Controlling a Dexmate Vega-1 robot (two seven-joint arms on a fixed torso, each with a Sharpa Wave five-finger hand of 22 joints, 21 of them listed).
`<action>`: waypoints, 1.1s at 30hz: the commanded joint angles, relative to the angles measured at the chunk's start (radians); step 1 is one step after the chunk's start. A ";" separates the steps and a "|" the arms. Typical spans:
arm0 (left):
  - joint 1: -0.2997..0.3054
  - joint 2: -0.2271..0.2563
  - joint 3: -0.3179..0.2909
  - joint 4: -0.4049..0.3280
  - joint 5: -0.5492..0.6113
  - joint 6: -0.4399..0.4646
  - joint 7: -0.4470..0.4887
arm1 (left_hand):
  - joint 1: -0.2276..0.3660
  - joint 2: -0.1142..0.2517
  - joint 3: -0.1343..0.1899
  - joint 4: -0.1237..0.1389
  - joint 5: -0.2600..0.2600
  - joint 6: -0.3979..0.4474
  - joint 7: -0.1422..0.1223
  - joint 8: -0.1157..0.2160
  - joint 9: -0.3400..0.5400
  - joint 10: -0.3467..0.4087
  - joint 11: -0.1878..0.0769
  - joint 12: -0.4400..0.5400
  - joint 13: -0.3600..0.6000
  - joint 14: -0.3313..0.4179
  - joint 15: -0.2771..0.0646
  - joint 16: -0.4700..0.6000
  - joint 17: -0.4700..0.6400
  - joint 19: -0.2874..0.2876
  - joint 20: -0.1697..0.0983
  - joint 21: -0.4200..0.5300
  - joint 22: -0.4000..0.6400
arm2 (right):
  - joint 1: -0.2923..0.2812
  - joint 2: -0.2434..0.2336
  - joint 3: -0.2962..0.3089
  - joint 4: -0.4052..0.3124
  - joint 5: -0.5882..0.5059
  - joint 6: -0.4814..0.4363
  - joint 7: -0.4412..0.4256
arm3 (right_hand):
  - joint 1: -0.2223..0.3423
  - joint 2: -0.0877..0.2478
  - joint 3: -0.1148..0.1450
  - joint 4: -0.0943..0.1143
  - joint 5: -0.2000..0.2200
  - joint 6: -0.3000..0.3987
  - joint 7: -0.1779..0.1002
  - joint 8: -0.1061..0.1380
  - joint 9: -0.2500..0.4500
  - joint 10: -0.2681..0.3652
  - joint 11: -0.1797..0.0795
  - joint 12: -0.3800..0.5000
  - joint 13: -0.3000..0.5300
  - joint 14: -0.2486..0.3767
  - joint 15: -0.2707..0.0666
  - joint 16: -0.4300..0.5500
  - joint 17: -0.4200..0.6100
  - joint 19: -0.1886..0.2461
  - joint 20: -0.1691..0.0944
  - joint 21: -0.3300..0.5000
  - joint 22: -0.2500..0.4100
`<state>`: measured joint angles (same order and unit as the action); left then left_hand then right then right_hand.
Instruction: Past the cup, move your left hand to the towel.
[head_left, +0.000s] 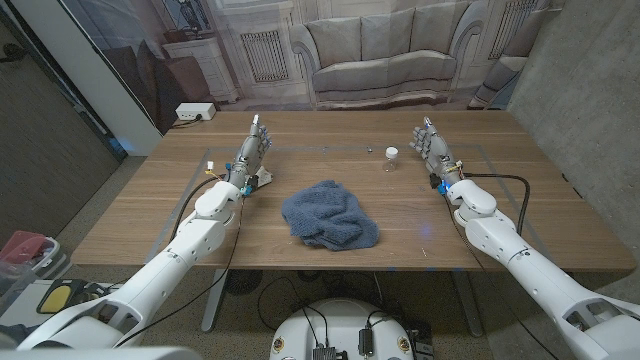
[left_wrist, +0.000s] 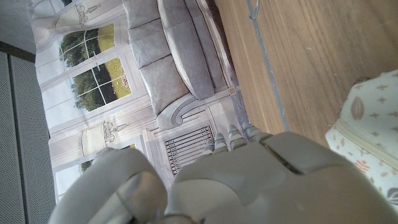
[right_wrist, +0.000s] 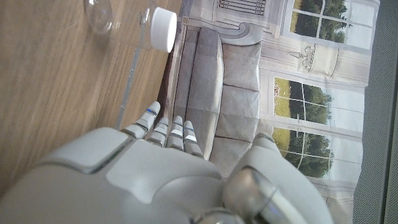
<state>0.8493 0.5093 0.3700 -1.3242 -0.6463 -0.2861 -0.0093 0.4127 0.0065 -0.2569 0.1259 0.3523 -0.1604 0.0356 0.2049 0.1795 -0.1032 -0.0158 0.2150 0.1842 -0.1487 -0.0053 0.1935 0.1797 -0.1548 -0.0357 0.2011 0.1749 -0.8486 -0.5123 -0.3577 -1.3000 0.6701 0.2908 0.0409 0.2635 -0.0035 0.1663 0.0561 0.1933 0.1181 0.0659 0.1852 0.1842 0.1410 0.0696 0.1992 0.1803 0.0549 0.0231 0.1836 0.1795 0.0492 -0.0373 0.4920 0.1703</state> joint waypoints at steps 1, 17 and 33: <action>0.017 0.005 -0.004 -0.039 0.002 0.013 0.025 | 0.009 0.002 -0.006 -0.002 0.006 -0.007 0.000 0.006 0.005 -0.006 -0.005 0.006 0.002 -0.010 0.000 0.005 0.002 -0.005 -0.034 0.006 0.005 | -0.010 0.002 0.005 -0.004 0.015 0.005 0.009 | 0.008 -0.003 0.007 -0.003 0.005 0.009 0.001 0.007 0.003 0.007 -0.002 0.002 0.002 0.005 -0.001 0.003 0.005 0.009 -0.038 0.003 0.004; 0.042 0.031 -0.029 -0.105 -0.028 0.014 0.008 | 0.027 0.025 -0.002 -0.007 0.015 0.025 0.000 0.012 0.005 0.029 -0.007 0.014 0.003 0.023 -0.002 0.010 0.002 0.015 -0.022 0.010 0.005 | -0.033 -0.009 0.007 -0.047 0.016 0.031 0.030 | 0.007 0.000 0.006 -0.003 0.005 0.009 -0.001 0.008 0.003 0.008 -0.002 0.004 0.002 0.004 0.000 0.004 0.006 0.011 -0.036 -0.003 0.004; 0.138 0.075 -0.058 -0.218 0.018 -0.058 0.047 | 0.044 0.048 0.006 -0.011 0.020 0.043 0.001 0.013 0.005 0.052 -0.007 0.017 0.003 0.042 -0.001 0.011 0.002 0.022 -0.017 0.010 0.005 | -0.046 -0.031 0.019 -0.068 0.017 0.032 0.031 | 0.006 0.001 0.004 -0.004 0.005 0.010 -0.002 0.008 0.003 0.011 0.000 0.006 0.003 0.006 0.002 0.006 0.006 0.015 -0.034 -0.010 0.004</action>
<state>0.9163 0.5495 0.3363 -1.4593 -0.6570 -0.2991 0.0135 0.4534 0.0474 -0.2493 0.1184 0.3679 -0.1241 0.0323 0.2126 0.1792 -0.0610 -0.0251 0.2235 0.1839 -0.1138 -0.0078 0.1981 0.1796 -0.1362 -0.0359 0.2086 0.1747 -0.8850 -0.5281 -0.3459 -1.3510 0.6879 0.3206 0.0698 0.2668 -0.0051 0.1662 0.0561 0.1933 0.1181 0.0660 0.1854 0.1840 0.1444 0.0660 0.1991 0.1804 0.0548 0.0231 0.1836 0.1841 0.0582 -0.0355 0.4837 0.1701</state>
